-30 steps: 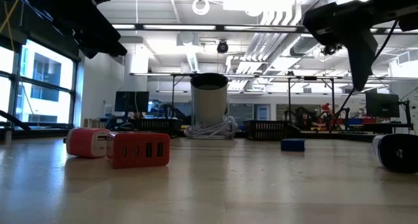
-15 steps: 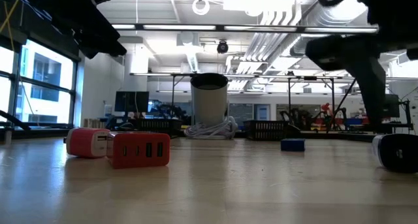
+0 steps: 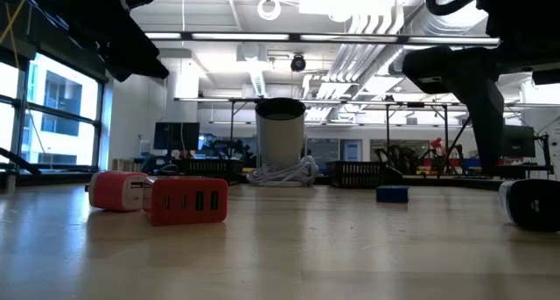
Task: Pick & Place Office items
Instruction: Put the white charger adapter into the right black basket
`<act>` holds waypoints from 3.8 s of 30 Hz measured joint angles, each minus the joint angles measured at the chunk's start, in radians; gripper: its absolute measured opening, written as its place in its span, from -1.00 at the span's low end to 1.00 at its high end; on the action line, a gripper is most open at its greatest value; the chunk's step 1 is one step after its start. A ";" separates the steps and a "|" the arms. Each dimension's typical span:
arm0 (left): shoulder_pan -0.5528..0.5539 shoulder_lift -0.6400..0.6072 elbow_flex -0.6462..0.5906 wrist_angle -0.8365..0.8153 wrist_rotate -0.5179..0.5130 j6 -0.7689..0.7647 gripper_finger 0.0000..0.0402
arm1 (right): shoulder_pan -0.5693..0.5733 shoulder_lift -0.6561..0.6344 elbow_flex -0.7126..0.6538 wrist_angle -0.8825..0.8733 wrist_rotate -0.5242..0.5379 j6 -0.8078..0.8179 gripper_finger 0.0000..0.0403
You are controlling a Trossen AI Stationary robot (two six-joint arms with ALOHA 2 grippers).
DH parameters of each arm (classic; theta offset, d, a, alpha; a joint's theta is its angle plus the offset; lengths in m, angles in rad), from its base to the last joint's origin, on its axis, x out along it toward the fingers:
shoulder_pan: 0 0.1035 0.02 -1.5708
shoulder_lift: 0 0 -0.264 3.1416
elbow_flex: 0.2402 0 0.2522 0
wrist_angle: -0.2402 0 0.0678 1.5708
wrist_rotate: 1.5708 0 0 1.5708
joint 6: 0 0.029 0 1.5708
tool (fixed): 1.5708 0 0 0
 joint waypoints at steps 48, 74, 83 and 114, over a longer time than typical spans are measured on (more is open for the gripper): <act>-0.073 0.078 0.000 0.266 0.064 0.111 -0.04 | -0.081 0.020 -0.056 0.151 -0.057 0.079 -0.45; -0.004 0.078 0.000 0.460 0.058 0.085 -0.04 | -0.105 -0.157 0.037 0.337 0.432 -0.098 -0.45; 0.061 0.100 0.000 0.631 0.036 -0.106 -0.04 | -0.143 -0.165 0.036 0.619 0.585 -0.328 -0.45; 0.095 0.247 0.000 1.001 0.165 -0.158 -0.04 | -0.263 -0.164 -0.040 1.137 0.417 -0.442 -0.45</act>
